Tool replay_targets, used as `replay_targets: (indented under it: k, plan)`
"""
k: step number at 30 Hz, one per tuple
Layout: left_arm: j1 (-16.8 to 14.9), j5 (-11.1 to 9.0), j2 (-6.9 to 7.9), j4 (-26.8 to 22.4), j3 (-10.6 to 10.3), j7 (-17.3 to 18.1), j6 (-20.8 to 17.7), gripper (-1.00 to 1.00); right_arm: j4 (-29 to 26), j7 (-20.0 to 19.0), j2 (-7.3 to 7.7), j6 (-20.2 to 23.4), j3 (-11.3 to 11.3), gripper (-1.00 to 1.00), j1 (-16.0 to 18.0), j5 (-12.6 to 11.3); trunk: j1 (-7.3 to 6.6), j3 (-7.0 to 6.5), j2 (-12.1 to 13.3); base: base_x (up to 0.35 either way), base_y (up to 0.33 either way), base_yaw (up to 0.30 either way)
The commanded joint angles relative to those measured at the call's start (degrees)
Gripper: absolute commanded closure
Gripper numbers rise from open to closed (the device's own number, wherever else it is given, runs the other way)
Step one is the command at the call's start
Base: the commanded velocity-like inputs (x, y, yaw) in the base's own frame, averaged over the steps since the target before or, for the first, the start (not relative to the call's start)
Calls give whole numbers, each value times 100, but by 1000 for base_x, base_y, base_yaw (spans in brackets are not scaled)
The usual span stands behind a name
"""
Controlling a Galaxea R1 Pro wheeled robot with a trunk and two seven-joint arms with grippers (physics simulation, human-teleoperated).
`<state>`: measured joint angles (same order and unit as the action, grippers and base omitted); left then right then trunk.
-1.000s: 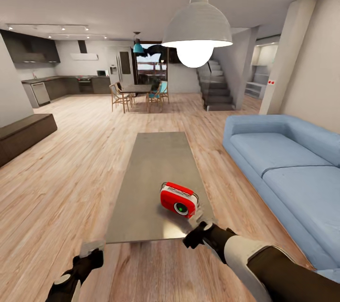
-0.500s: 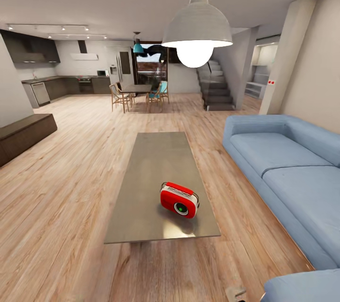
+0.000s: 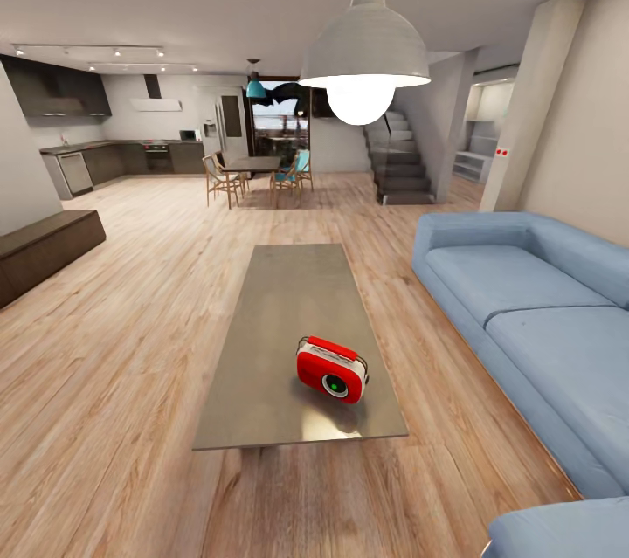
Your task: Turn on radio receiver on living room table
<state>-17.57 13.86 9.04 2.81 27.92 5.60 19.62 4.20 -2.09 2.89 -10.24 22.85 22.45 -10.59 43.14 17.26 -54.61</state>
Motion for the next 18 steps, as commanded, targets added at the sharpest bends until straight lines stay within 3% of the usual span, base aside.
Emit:
replay_targets:
  k: [1, 5, 12, 18]
  plan:
    - [-1, -8, -101, 18, 11, -3, -5, 100, 1, -1, -3, 15, 2, -100, -1, 3, 0, 0, 0, 0, 0, 0]
    - [-1, -7, -506, 133, 11, -3, -15, 100, -3, -14, -18, 36, 8, -100, -4, 23, 0, 0, 0, 0, 0, 0]
    - [3, -23, -748, 161, 18, 3, -19, 100, -6, -19, -25, 37, 9, -100, -4, 27, 0, 0, 0, 0, 0, 0]
    - [8, -23, -788, 165, 17, 3, -19, 100, -7, -19, -26, 38, 9, -100, -4, 30, 0, 0, 0, 0, 0, 0]
